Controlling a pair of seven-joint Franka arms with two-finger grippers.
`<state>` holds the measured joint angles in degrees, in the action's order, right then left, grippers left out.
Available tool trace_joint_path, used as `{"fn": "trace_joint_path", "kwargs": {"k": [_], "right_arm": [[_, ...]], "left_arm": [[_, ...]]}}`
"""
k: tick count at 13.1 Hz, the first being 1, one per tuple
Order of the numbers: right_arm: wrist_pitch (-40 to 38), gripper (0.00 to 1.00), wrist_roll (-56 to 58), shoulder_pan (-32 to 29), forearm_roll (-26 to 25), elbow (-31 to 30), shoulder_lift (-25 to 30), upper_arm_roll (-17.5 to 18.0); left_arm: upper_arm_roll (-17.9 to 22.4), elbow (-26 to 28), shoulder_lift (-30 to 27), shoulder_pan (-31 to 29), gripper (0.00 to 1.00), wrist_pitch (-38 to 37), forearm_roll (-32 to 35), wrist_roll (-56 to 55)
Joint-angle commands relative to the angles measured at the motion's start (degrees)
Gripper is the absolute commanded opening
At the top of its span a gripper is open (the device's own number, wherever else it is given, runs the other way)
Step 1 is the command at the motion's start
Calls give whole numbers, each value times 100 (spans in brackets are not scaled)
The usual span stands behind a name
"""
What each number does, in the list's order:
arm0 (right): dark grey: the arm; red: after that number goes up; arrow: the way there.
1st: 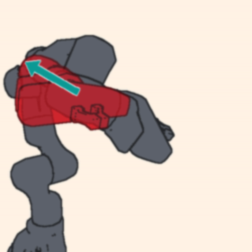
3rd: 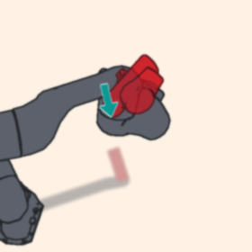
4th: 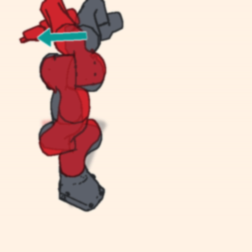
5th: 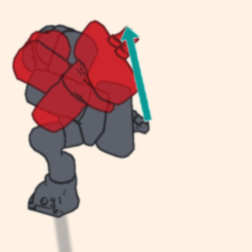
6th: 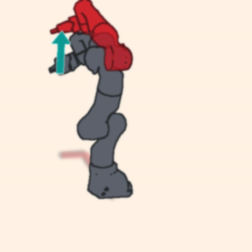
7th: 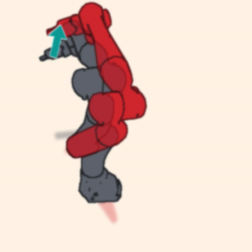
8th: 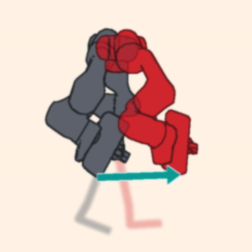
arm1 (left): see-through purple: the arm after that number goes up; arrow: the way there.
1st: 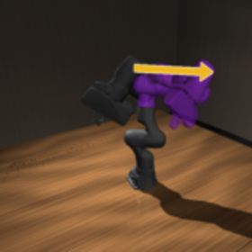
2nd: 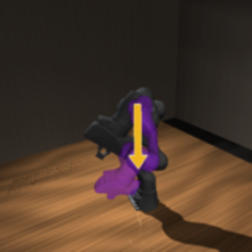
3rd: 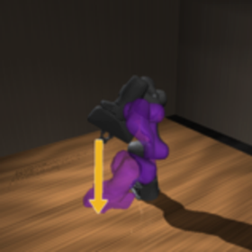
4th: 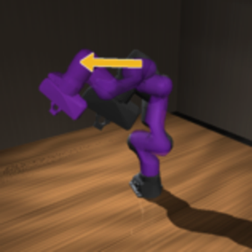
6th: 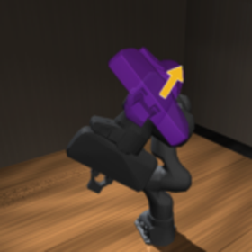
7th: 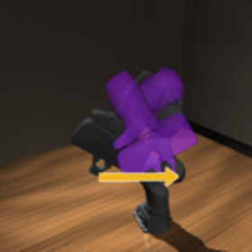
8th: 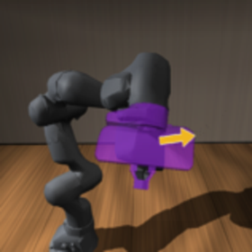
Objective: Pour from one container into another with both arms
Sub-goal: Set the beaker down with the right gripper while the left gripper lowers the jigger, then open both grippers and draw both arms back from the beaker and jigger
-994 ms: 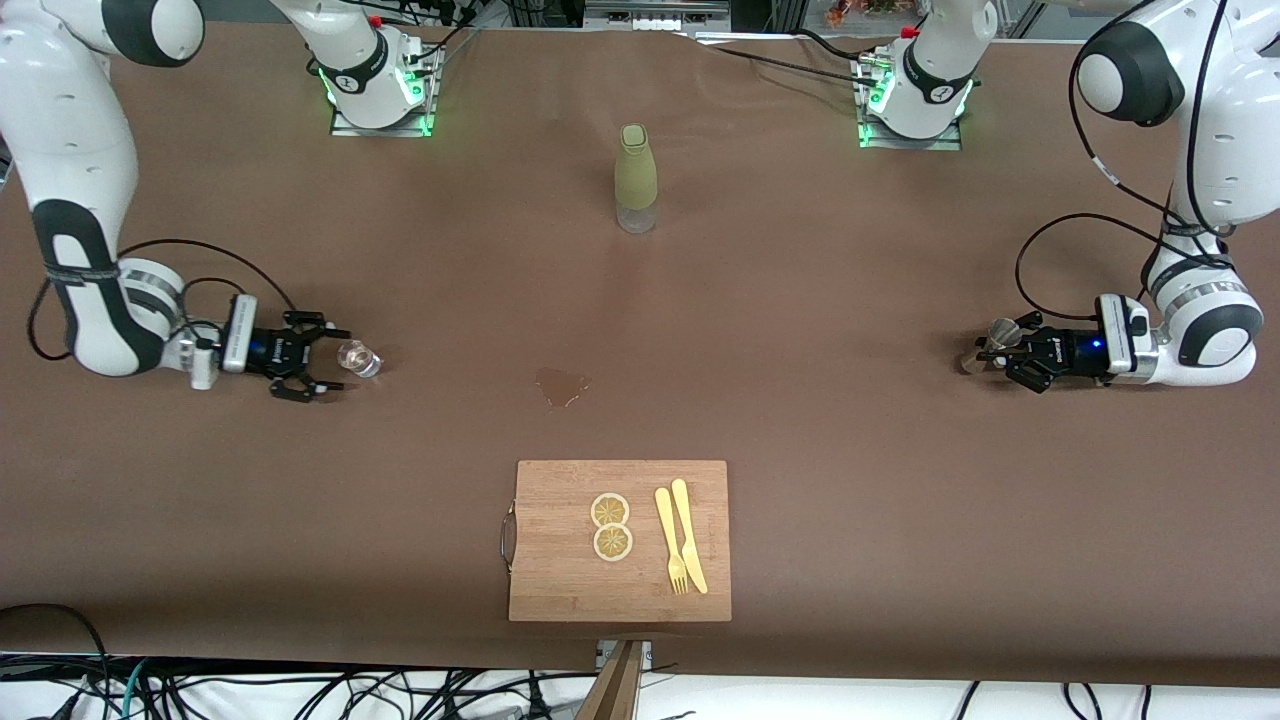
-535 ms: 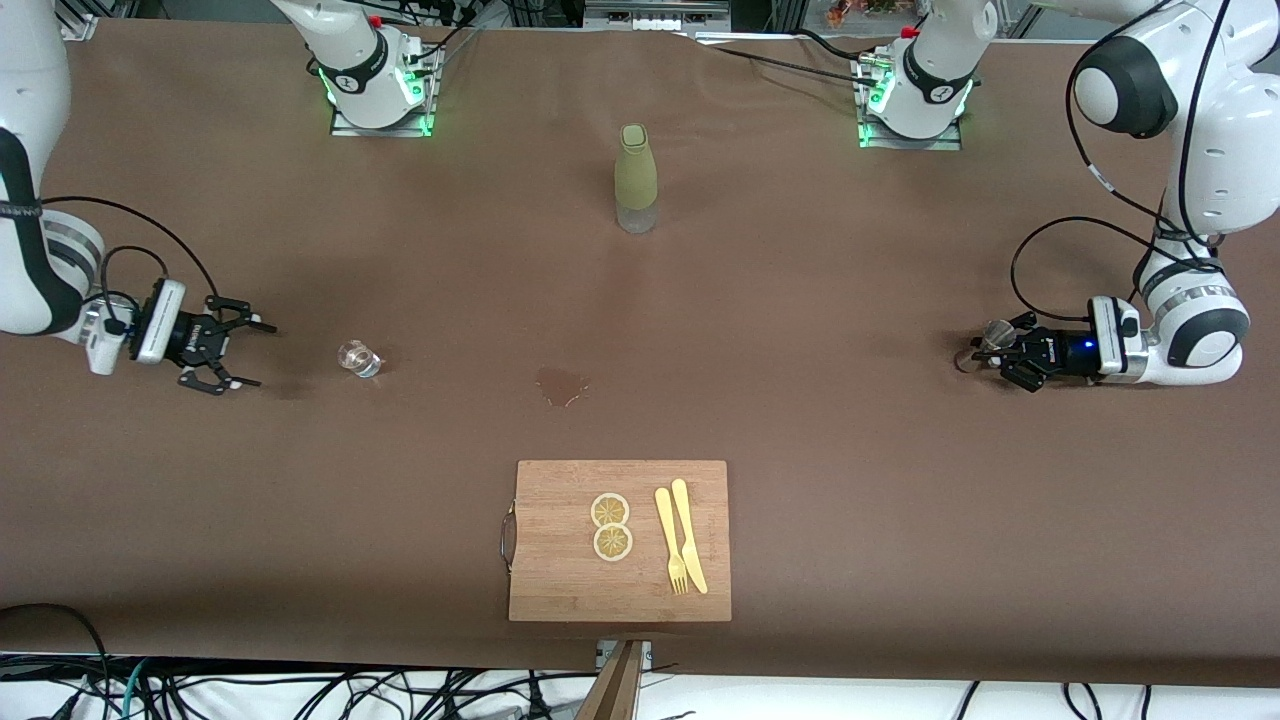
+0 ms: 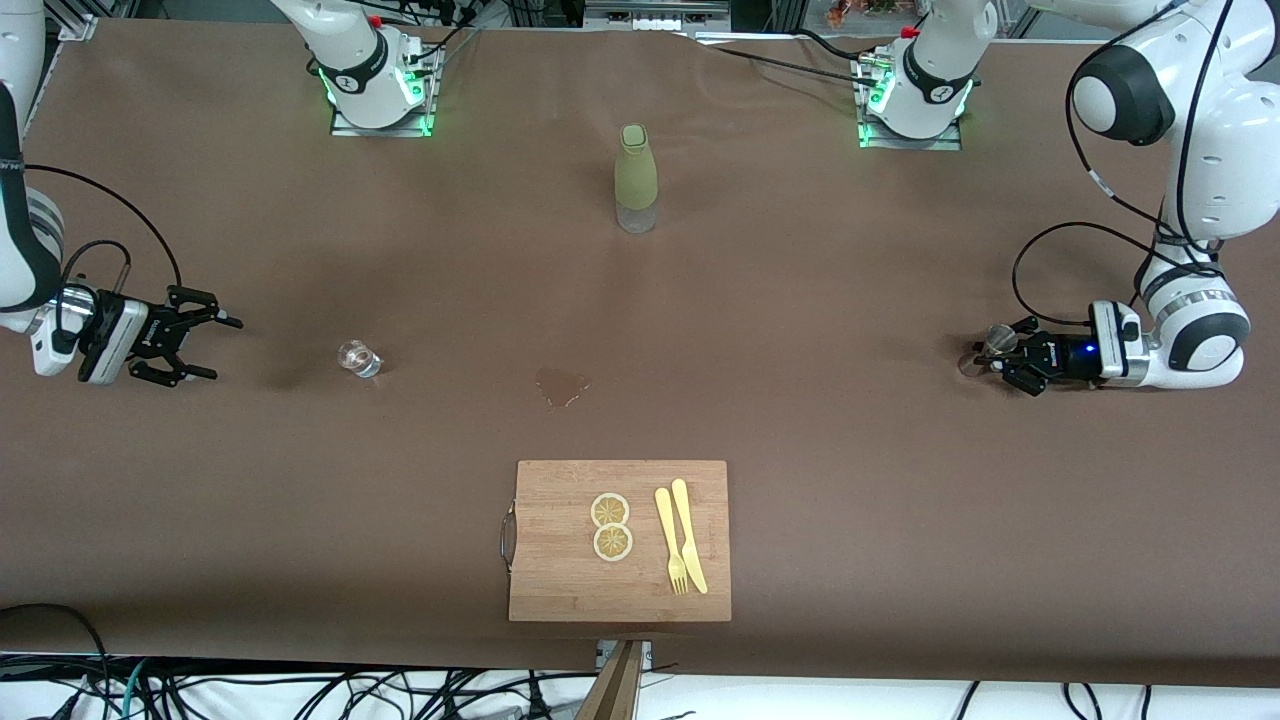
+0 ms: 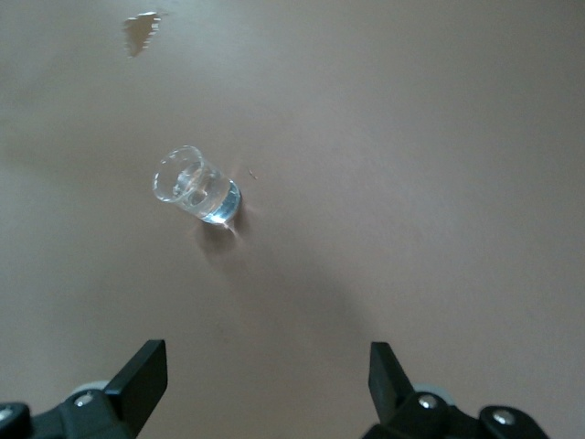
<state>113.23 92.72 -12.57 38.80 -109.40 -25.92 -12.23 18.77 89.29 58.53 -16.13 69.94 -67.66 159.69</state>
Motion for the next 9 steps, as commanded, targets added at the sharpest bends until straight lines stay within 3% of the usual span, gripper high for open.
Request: {"fn": "trace_joint_path", "kwargs": {"k": [1,5,9], "right_arm": [[155,99,-1707,210,-687,-195,437,36],[103,99,-3705,553,-1540,-178,921,106],[-161,98,-5207,940,-2427,-125,1333,115]], "left_arm": [[30,-175,115,-30,100,-77,271,1188],[56,-279,115,-30,100,-86,289,1030],[636,-1456,-95,-30,100,-77,1086,-285]]}}
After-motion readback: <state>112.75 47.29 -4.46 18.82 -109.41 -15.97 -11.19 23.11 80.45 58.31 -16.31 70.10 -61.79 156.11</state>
